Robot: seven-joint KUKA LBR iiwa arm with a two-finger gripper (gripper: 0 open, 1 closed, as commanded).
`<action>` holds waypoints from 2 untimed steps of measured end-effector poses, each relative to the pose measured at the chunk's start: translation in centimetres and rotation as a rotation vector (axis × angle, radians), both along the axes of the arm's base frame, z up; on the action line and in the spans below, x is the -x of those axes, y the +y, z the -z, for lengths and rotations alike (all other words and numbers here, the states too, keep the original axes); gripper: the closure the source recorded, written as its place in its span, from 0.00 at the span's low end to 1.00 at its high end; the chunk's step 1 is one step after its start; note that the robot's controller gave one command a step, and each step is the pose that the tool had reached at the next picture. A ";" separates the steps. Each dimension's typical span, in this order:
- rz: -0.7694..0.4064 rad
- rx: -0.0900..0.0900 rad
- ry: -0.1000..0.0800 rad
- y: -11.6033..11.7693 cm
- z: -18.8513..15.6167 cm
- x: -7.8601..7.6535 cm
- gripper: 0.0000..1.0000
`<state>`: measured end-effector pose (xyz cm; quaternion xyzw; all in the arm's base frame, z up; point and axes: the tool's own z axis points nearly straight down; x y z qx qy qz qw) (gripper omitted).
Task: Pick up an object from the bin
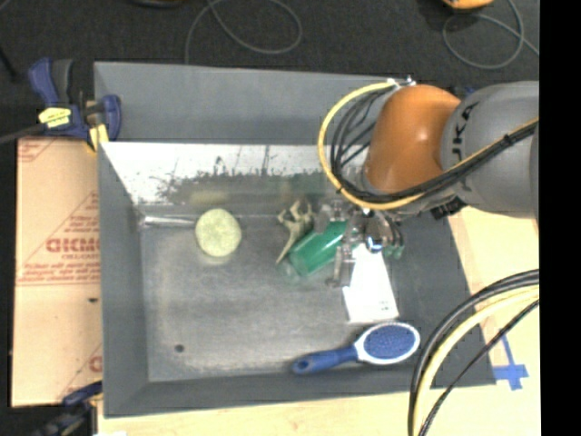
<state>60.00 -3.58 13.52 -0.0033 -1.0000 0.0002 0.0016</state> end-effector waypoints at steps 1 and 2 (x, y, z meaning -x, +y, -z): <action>-0.001 0.001 -0.007 0.0 -0.5 -0.2 0.00; 0.020 0.000 -0.008 0.2 4.2 -4.3 0.00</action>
Offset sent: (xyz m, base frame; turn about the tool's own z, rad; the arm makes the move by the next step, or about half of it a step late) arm 0.0532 0.0042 -0.0652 0.0317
